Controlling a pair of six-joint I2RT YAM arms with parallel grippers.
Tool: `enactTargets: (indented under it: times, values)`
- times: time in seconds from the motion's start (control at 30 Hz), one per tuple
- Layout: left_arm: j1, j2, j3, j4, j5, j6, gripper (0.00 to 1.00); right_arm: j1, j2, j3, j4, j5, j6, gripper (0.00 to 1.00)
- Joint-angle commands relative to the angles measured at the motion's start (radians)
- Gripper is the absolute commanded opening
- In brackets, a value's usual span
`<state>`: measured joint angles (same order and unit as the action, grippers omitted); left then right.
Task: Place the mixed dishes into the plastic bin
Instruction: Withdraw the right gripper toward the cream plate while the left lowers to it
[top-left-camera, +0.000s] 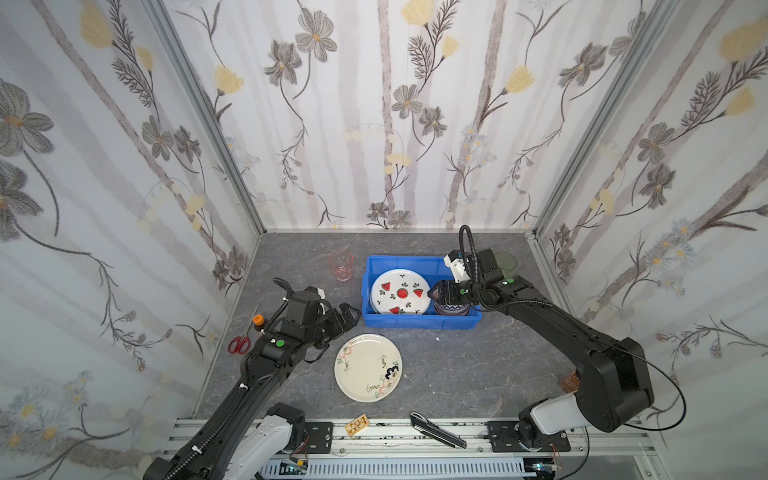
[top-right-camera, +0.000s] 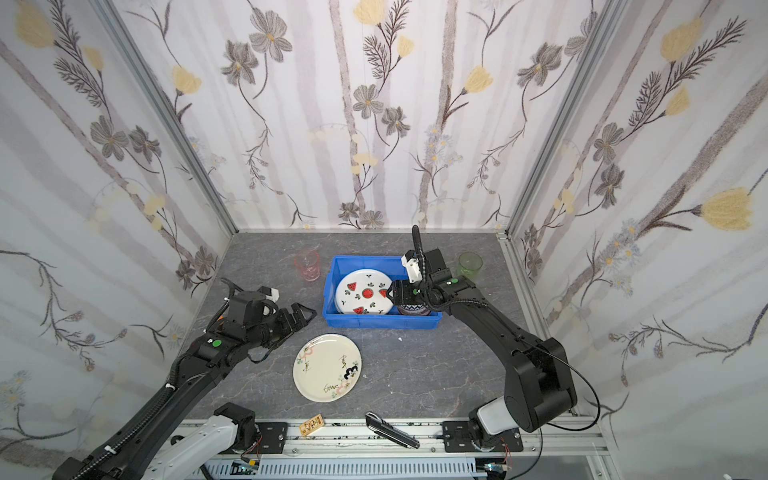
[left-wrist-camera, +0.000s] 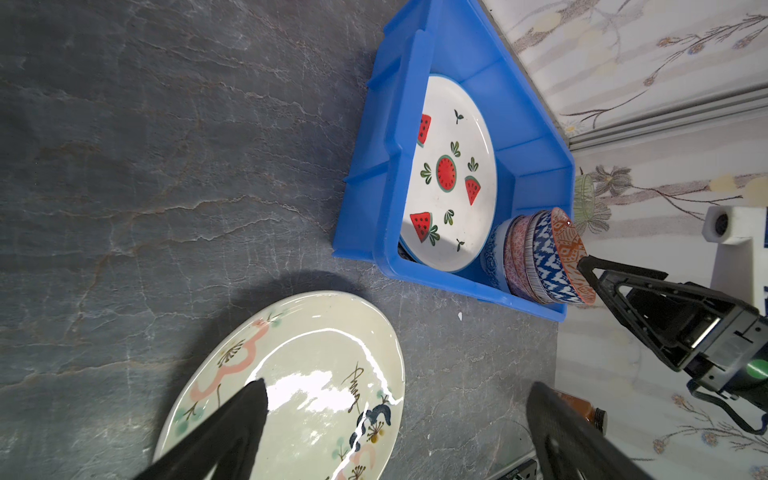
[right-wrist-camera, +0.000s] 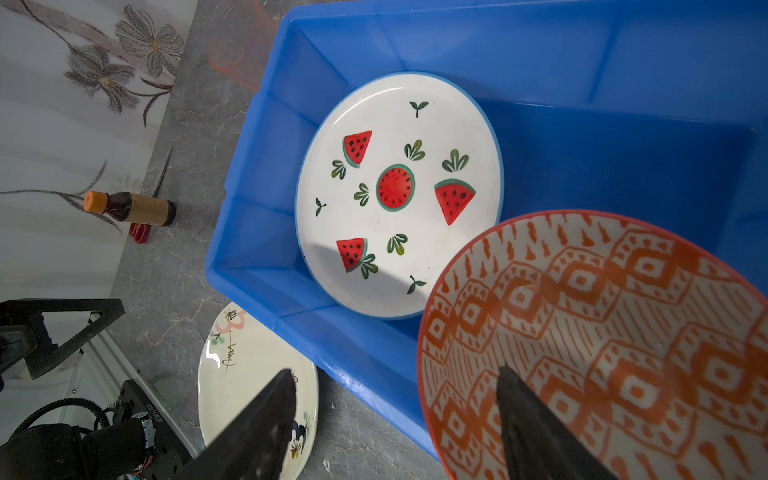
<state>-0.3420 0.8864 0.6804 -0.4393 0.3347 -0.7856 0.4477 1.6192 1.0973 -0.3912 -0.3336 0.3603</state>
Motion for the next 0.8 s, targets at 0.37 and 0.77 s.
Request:
enactTargets:
  times: [0.37,0.77]
  values:
    - [0.001,0.019,0.004,0.001,0.004,0.005,1.00,0.000,-0.057,-0.115,0.188,0.041,0.081,0.75]
    - [-0.005,-0.029,-0.097,-0.091,-0.145,-0.112,1.00,0.003,-0.230,-0.073,0.095,0.046,0.126,0.83]
